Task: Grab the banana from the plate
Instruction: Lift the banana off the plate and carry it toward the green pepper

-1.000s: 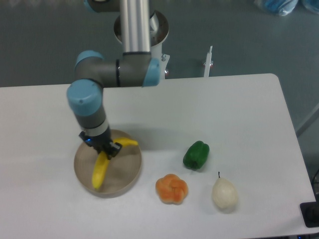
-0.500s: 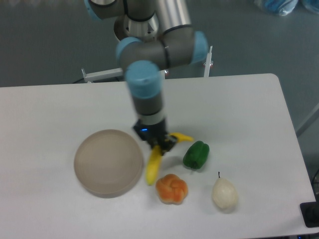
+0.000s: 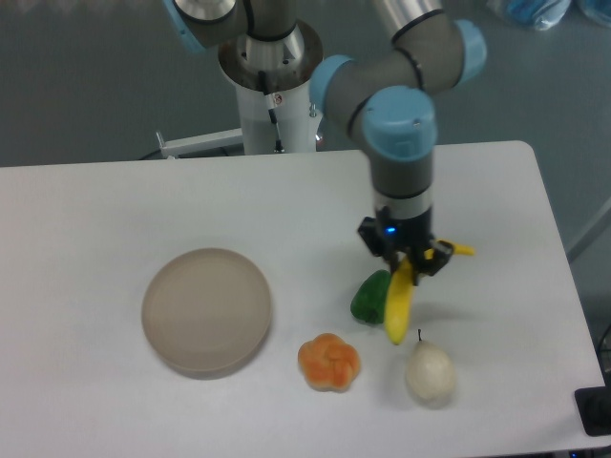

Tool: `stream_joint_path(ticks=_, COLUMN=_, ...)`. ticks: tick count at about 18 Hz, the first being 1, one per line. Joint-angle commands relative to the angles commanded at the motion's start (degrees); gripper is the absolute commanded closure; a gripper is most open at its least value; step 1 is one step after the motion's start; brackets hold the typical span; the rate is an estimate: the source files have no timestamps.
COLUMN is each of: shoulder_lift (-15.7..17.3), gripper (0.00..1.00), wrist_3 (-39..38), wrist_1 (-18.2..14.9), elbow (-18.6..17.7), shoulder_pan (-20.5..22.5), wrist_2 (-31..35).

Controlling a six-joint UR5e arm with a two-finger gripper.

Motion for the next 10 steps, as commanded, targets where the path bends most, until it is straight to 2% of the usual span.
stream_joint_path(ticks=10, shoulder_lift=-0.70, gripper=0.71, wrist_3=0.09, wrist_1=-0.79, elbow=1.94, shoulder_pan=1.67, wrist_2=-0.44)
